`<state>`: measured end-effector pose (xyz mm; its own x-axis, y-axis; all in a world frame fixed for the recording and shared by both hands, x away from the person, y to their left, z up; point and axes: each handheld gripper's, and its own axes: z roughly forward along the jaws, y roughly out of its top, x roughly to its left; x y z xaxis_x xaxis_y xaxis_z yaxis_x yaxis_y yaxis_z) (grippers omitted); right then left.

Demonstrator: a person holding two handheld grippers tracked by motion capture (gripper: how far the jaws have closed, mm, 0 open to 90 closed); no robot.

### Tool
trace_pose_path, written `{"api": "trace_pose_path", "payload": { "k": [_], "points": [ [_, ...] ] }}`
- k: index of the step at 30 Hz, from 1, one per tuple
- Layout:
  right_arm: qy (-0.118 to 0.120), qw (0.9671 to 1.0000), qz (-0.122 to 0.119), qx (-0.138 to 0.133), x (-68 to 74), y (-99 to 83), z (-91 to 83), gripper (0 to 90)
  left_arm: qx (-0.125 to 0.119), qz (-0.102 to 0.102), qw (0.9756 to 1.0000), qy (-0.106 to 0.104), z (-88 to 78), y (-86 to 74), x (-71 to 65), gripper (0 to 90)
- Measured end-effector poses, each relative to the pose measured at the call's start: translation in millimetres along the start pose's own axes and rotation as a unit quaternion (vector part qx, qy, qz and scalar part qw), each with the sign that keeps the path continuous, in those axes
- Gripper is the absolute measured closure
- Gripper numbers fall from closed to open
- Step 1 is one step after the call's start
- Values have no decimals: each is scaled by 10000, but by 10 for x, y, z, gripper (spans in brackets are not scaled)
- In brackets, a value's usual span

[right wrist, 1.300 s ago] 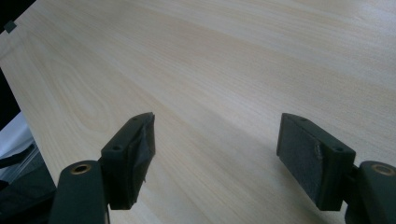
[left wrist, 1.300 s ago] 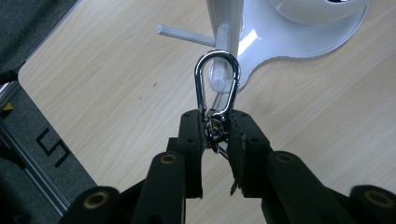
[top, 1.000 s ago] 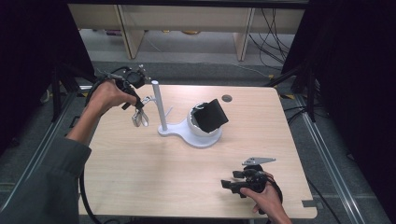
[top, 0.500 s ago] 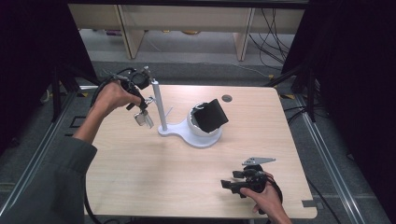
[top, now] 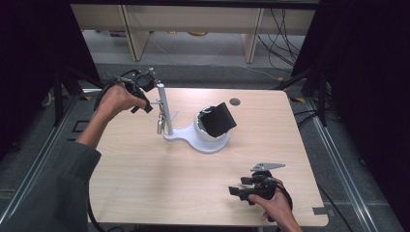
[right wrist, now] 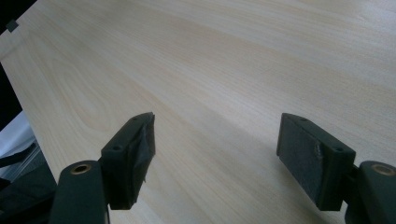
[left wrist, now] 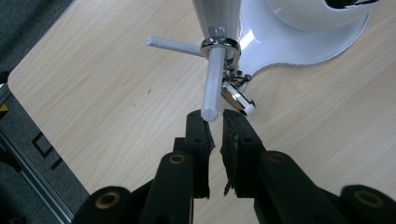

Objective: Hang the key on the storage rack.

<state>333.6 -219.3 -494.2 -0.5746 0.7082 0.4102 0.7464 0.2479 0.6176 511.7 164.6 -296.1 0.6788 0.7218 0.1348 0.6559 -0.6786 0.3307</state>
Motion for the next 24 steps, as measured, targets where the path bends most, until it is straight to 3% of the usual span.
{"api": "trace_pose_path", "payload": {
  "k": [2,4,12,13,19,20,22,24],
  "points": [
    [-7,10000,-25,12,-4,1,-2,289,27,32,10000,-8,-1,-9,2,783],
    [-41,9996,-274,-53,-48,8,7,289,35,2,10000,-19,-3,-21,-1,770],
    [-66,9998,-199,-52,-35,5,-1,289,44,18,9999,-119,0,-94,-16,673],
    [-94,9995,-292,-45,-50,9,-5,289,74,37,9999,-115,4,-108,-15,660],
    [-189,9994,-293,-30,-57,11,-5,289,-22,33,9999,-158,16,-184,-62,609],
    [-223,9993,-286,-42,-59,10,-3,289,-16,124,9998,-157,9,-193,-62,598],
    [-124,9998,-154,-9,-39,7,-12,289,-47,129,9997,-187,0,-218,-87,573],
    [-122,9997,-213,-27,-52,9,-8,289,-128,83,9997,-216,-1,-246,-107,539]
  ]
}}
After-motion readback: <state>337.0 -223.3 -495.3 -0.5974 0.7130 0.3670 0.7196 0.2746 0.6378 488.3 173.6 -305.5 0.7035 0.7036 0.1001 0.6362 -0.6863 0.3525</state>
